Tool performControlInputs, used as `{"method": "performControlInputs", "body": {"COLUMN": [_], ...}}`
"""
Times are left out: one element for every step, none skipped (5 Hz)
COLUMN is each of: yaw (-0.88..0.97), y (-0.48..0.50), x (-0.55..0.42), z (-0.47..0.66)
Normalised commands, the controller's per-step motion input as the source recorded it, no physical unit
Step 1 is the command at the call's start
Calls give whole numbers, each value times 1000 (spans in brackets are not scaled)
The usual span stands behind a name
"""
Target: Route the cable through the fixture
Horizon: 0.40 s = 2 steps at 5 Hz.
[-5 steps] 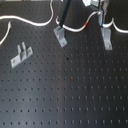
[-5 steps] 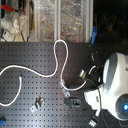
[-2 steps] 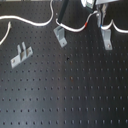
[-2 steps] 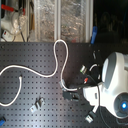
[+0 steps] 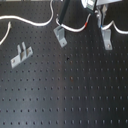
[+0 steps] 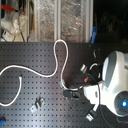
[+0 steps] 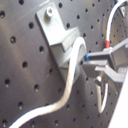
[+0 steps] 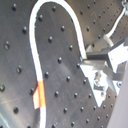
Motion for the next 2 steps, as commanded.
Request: {"method": "performControlInputs", "body": {"yaw": [-154, -334], "y": [-231, -102], "x": [43, -195], "z": [121, 109]}}
